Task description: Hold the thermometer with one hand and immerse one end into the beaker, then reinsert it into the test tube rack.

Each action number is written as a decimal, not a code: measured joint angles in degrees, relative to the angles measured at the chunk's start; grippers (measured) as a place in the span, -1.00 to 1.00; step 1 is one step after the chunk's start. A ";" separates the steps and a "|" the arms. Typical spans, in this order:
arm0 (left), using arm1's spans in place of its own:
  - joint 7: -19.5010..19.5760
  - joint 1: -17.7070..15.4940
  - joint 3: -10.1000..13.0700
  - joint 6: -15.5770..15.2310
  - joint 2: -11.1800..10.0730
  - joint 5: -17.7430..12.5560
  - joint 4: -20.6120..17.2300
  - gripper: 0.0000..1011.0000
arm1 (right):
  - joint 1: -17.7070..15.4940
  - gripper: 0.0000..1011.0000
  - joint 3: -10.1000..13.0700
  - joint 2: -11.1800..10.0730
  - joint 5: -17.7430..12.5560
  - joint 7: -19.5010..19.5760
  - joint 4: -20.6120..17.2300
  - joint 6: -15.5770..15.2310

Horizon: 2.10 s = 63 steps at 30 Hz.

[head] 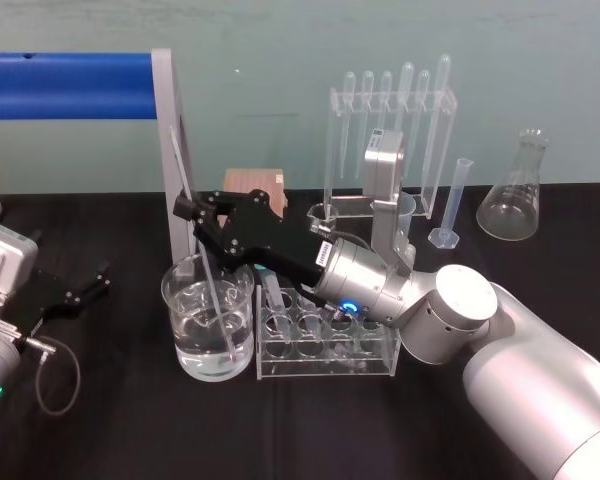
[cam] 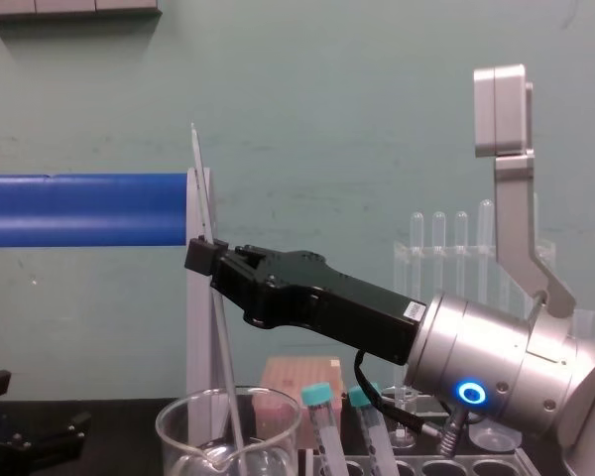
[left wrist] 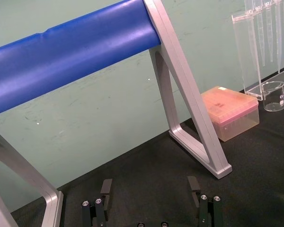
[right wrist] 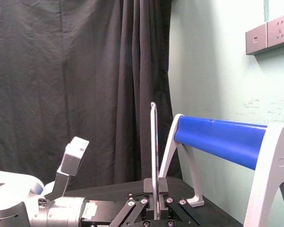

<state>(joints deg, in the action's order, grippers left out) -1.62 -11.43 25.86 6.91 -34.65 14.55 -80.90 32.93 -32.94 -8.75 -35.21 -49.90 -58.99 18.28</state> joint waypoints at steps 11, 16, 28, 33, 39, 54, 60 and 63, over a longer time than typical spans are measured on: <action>0.00 0.00 0.00 0.00 0.00 0.00 0.00 0.99 | -0.11 -0.89 -0.07 -0.06 0.00 -0.01 -0.05 -0.08; 0.00 0.00 0.00 0.00 0.00 0.00 0.00 0.99 | -0.07 -0.89 -0.05 -0.03 -0.03 -0.03 0.12 -0.09; 0.00 0.00 0.00 0.00 0.00 0.00 0.00 0.99 | 0.00 -0.89 -0.03 0.04 -0.13 -0.25 0.35 -0.11; 0.00 0.00 0.00 0.00 0.00 0.00 0.00 0.99 | 0.00 -0.89 -0.03 0.06 -0.15 -0.29 0.39 -0.12; 0.00 0.00 0.00 0.00 0.00 0.00 0.00 0.99 | 0.03 -0.89 -0.03 0.07 -0.15 -0.34 0.52 -0.11; 0.00 0.00 0.00 0.00 0.00 0.00 0.00 0.99 | 0.15 -0.89 0.05 0.11 -0.13 -0.38 0.57 -0.10; 0.00 0.00 0.00 0.00 0.00 0.00 0.00 0.99 | 0.11 -0.89 0.10 0.06 -0.16 -0.37 0.48 -0.07; 0.00 0.00 0.00 0.00 0.00 0.00 0.00 0.99 | 0.11 -0.89 0.12 0.03 -0.17 -0.36 0.39 -0.07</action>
<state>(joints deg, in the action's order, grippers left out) -1.62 -11.43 25.86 6.91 -34.64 14.55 -80.90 33.03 -32.82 -8.71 -35.38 -50.25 -58.60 18.21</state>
